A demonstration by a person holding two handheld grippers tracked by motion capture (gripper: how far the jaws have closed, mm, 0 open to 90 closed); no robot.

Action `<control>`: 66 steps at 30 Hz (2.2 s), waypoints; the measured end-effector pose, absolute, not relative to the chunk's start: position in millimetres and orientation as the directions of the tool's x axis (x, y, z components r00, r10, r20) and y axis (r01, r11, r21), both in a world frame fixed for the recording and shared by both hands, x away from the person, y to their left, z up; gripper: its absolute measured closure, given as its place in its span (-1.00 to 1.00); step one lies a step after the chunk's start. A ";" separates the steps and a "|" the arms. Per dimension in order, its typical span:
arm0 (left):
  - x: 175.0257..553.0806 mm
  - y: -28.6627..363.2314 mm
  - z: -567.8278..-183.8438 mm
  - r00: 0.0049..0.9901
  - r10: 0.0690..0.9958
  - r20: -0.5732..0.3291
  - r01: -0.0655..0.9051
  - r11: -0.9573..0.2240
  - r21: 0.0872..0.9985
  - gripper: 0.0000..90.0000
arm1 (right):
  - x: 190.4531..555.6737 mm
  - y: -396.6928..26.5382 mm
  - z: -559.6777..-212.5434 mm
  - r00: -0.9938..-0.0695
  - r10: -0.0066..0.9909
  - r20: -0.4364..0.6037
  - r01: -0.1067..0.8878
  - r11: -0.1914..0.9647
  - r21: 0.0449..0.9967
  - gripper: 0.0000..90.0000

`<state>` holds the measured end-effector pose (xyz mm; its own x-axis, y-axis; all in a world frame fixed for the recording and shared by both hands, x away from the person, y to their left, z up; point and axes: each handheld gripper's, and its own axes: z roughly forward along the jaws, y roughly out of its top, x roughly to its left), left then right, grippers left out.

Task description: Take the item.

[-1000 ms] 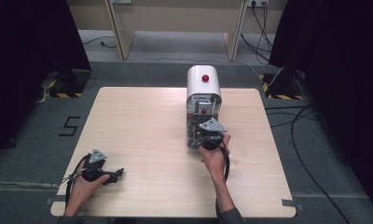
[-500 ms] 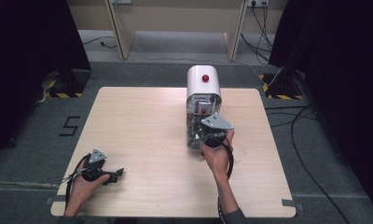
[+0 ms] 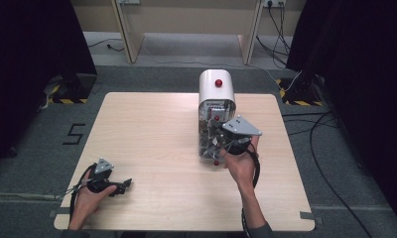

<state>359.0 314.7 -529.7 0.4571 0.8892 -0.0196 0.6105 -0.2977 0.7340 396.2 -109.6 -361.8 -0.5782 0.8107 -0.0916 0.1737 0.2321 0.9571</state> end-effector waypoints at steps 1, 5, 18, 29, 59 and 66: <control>359.1 314.7 -529.7 0.457 0.889 -0.020 0.610 -0.298 0.734 -1.00 | 396.2 -109.6 -361.8 -0.578 0.811 -0.092 0.174 0.232 0.957 1.00; 359.1 314.7 -529.7 0.457 0.889 -0.020 0.610 -0.298 0.734 -1.00 | 391.7 -120.7 -355.7 -0.587 0.804 -0.101 0.168 0.242 0.956 1.00; 359.1 314.8 -529.7 0.457 0.889 -0.020 0.610 -0.298 0.734 -1.00 | 376.4 -158.2 -345.2 -0.595 0.798 -0.102 0.155 0.239 0.959 1.00; 359.1 314.8 -529.7 0.457 0.889 -0.020 0.610 -0.298 0.734 -1.00 | 357.4 -177.6 -338.2 -0.590 0.797 -0.130 0.118 0.245 0.962 1.00; 359.1 314.7 -529.7 0.457 0.889 -0.019 0.610 -0.299 0.734 -1.00 | 351.4 -219.6 -415.7 -0.521 0.852 -0.050 0.262 0.215 0.941 1.00; 359.1 314.7 -529.7 0.457 0.889 -0.019 0.610 -0.299 0.734 -1.00 | 354.5 -222.7 -430.7 -0.508 0.860 -0.054 0.293 0.232 0.928 1.00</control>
